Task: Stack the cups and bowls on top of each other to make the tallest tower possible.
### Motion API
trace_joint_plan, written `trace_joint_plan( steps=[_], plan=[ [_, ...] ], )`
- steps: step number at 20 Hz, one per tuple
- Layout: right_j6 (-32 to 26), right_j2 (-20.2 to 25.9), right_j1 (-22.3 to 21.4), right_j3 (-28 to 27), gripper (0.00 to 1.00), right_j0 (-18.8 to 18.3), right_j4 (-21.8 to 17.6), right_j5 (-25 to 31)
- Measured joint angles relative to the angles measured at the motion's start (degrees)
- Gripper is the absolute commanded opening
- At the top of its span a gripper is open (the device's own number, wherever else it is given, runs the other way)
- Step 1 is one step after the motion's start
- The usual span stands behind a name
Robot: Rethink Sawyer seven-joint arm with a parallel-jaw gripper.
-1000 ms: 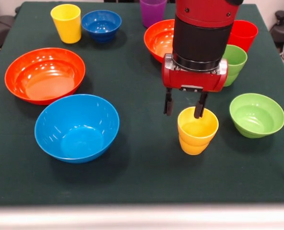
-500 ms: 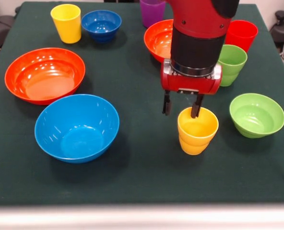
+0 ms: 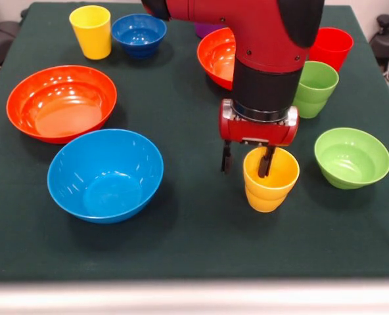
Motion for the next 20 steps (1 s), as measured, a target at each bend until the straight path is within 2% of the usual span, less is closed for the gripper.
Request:
trace_joint_plan(
  steps=[4, 5, 20],
  plan=[
    [0.00, 0.02, 0.31, 0.33, 1.00, -0.01, -0.02, -1.88],
    [0.00, 0.15, 0.30, 0.51, 0.00, -0.01, -0.05, -3.06],
    [0.00, 0.72, -0.68, 1.37, 0.00, -0.45, -0.18, -3.50]
  ],
)
